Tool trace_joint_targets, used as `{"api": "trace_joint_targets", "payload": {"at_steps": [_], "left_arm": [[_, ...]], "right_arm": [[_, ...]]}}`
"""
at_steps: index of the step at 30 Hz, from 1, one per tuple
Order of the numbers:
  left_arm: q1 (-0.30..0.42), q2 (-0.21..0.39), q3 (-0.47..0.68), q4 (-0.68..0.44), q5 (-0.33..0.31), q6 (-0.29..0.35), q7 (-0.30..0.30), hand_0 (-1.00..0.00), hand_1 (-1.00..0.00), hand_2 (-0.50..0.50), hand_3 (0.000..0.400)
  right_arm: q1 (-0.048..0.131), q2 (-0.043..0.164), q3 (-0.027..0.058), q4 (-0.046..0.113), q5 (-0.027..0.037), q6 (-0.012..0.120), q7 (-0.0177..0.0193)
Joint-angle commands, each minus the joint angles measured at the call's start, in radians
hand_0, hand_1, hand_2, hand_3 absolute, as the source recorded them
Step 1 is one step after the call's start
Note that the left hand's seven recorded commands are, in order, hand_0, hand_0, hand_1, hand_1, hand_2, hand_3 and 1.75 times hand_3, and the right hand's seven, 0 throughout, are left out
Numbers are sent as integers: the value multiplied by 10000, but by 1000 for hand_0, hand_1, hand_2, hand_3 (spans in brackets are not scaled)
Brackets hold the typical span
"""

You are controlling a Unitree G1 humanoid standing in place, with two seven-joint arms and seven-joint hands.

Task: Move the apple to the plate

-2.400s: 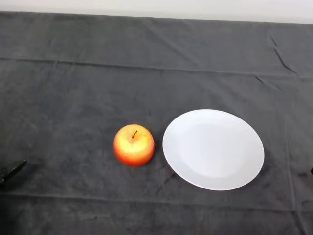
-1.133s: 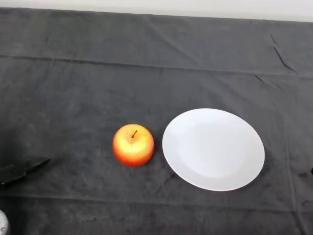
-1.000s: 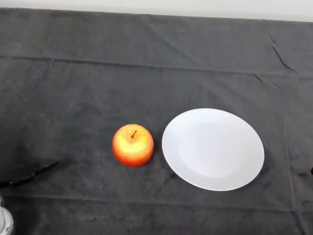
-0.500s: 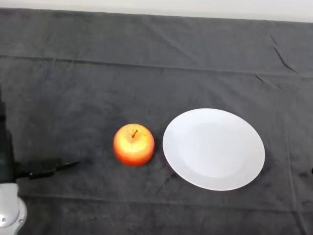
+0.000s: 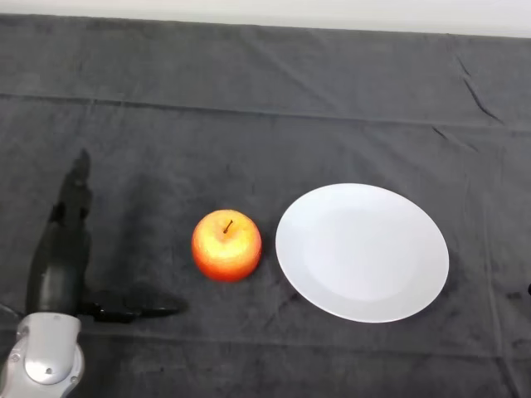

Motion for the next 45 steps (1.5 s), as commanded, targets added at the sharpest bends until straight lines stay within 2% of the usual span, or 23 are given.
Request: {"api": "trace_joint_targets", "payload": {"at_steps": [1,6,26,38,39,40,41,42,43,44,45], "left_arm": [[-669,95,-230,-484,194,188,-180,0,0,0,0],[-1127,-43,-478,-242,283,287,-399,0,0,0,0],[-2894,-1006,-1624,2250,284,-441,-493,0,0,0,0],[-3328,-1251,-2582,2544,132,-456,-559,0,0,0,0],[-3340,-1244,-2645,2544,131,-469,-569,-31,0,-16,13],[-3354,-1232,-2718,2550,135,-494,-581,-518,0,-259,207],[-3364,-1217,-2777,2558,141,-521,-591,-855,0,-427,342],[-3373,-1195,-2839,2564,153,-556,-602,-1000,-71,-465,400],[-3378,-1168,-2895,2560,168,-588,-613,-1000,-522,-239,400],[-3378,-1142,-2940,2538,186,-605,-621,-1000,-733,-133,400],[-3376,-1111,-2990,2494,211,-612,-630,-1000,-1000,0,400]], "right_arm": [[1112,732,-7,708,82,904,-29],[1116,735,18,696,106,912,-28],[1114,737,98,697,192,912,-20],[1108,736,128,713,227,903,-16],[1107,736,130,714,229,902,-15],[1107,735,132,715,232,901,-15],[1107,735,134,716,234,901,-15],[1106,735,136,717,236,900,-14],[1106,735,138,718,239,899,-14],[1105,735,140,719,241,899,-14],[1105,735,142,720,243,898,-13]]}}
